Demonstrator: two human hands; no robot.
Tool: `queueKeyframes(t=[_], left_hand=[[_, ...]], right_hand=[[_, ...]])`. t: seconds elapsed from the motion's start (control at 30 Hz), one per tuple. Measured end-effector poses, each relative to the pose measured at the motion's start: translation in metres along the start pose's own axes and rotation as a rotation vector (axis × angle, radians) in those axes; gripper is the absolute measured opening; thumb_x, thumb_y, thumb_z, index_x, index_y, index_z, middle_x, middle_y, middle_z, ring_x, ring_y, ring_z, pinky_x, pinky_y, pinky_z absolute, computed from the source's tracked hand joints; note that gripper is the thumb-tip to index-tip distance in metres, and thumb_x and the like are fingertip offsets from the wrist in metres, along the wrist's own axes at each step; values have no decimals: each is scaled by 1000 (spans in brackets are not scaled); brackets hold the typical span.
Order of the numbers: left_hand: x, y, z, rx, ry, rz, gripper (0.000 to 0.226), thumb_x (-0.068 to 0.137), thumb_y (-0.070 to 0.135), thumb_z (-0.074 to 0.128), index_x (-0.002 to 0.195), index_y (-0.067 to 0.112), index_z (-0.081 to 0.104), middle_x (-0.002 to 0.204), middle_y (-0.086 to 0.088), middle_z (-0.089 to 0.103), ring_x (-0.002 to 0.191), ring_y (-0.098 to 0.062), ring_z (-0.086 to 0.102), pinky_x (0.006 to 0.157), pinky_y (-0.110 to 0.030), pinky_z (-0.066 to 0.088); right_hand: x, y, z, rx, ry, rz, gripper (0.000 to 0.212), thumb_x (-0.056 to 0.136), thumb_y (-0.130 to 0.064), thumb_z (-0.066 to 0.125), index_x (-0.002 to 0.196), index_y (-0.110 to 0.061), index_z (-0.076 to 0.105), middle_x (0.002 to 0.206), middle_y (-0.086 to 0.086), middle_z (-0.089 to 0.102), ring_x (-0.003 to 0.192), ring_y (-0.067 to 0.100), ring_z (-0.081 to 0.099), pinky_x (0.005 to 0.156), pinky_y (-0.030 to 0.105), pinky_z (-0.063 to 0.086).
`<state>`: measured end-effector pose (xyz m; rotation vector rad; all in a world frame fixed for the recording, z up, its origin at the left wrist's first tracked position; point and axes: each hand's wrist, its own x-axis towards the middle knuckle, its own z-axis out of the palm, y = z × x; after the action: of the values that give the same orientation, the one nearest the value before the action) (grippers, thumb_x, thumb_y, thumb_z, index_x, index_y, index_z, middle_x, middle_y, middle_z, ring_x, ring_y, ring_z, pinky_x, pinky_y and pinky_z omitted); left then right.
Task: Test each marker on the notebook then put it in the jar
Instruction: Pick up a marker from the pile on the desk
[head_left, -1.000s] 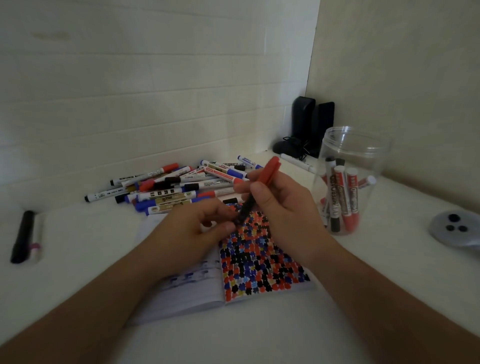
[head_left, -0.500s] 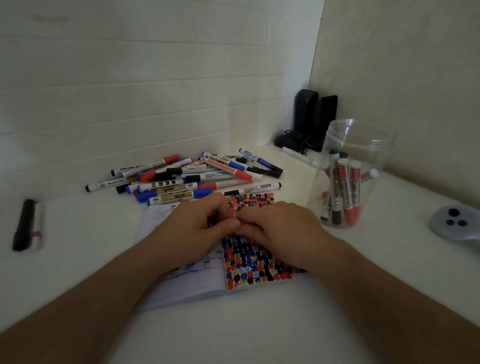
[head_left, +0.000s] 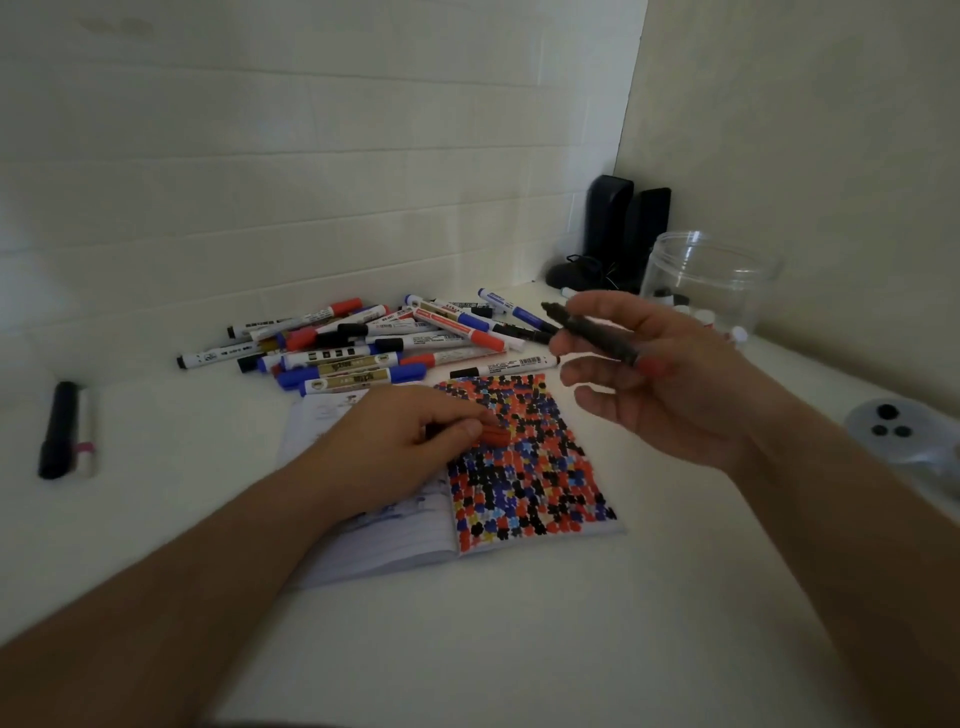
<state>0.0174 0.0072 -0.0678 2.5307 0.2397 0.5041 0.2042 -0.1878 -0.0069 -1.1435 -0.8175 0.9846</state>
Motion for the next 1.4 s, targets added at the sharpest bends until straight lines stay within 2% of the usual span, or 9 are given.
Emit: queueKeyframes(t=[0.13, 0.2, 0.27, 0.37, 0.67, 0.77, 0.9, 1.13, 1.4], left_hand=[[-4, 0, 0, 66, -61, 116, 31, 97, 30, 67, 123, 45, 71, 104, 32, 66, 98, 12, 58, 76, -8, 43], [-5, -1, 1, 61, -88, 129, 34, 93, 29, 72, 121, 49, 70, 108, 27, 68, 103, 4, 61, 82, -17, 50], [-5, -1, 4, 76, -90, 125, 35, 90, 30, 75, 120, 48, 70, 108, 25, 68, 101, 3, 61, 82, -22, 52], [-6, 1, 6, 77, -95, 129, 33, 90, 30, 76, 120, 44, 71, 103, 28, 67, 98, 7, 60, 77, -14, 45], [-6, -1, 8, 52, -101, 102, 35, 87, 35, 79, 119, 46, 71, 102, 34, 66, 100, 9, 61, 78, -12, 47], [-6, -1, 9, 16, -96, 88, 33, 86, 35, 80, 117, 45, 73, 106, 30, 70, 102, 5, 63, 87, -27, 56], [-5, -1, 9, 7, -100, 72, 33, 86, 35, 80, 116, 45, 73, 108, 29, 70, 104, 6, 63, 91, -36, 57], [-5, -2, 9, 18, -119, 56, 34, 86, 37, 79, 118, 46, 71, 110, 29, 69, 105, 7, 62, 93, -35, 56], [-5, 0, 8, 33, -120, 50, 36, 86, 37, 79, 119, 48, 70, 108, 32, 67, 104, 10, 59, 89, -26, 54]], right_hand=[[-20, 16, -7, -298, -32, -57, 17, 86, -8, 77, 98, -17, 68, 79, 11, 61, 65, 20, 53, 56, 28, 46], [-30, 33, -10, -370, 8, -21, 24, 81, -22, 82, 83, -15, 59, 60, 8, 44, 52, 19, 32, 49, 35, 22], [-39, 45, -10, -350, 25, 6, 25, 83, -26, 74, 77, -14, 53, 55, 7, 36, 48, 17, 25, 49, 35, 14], [-48, 54, -10, -320, 59, -11, 18, 84, -13, 64, 72, -13, 49, 56, 7, 35, 46, 17, 25, 44, 26, 19], [-45, 59, -1, -696, 200, -90, 26, 85, 0, 76, 68, 0, 57, 59, 8, 61, 52, 11, 54, 50, 19, 45], [-46, 59, 0, -756, 186, -94, 26, 84, -5, 81, 71, -6, 59, 60, 6, 64, 53, 11, 58, 51, 19, 47], [-47, 59, -1, -742, 239, -63, 34, 87, -8, 80, 73, 6, 53, 60, 19, 64, 50, 20, 57, 47, 25, 49], [-45, 60, 0, -752, 281, -33, 34, 87, -4, 76, 74, 10, 48, 65, 28, 62, 51, 22, 58, 49, 24, 51], [-43, 63, 2, -838, 288, -42, 35, 81, -6, 73, 61, -10, 45, 54, 6, 50, 52, 18, 48, 52, 31, 43]])
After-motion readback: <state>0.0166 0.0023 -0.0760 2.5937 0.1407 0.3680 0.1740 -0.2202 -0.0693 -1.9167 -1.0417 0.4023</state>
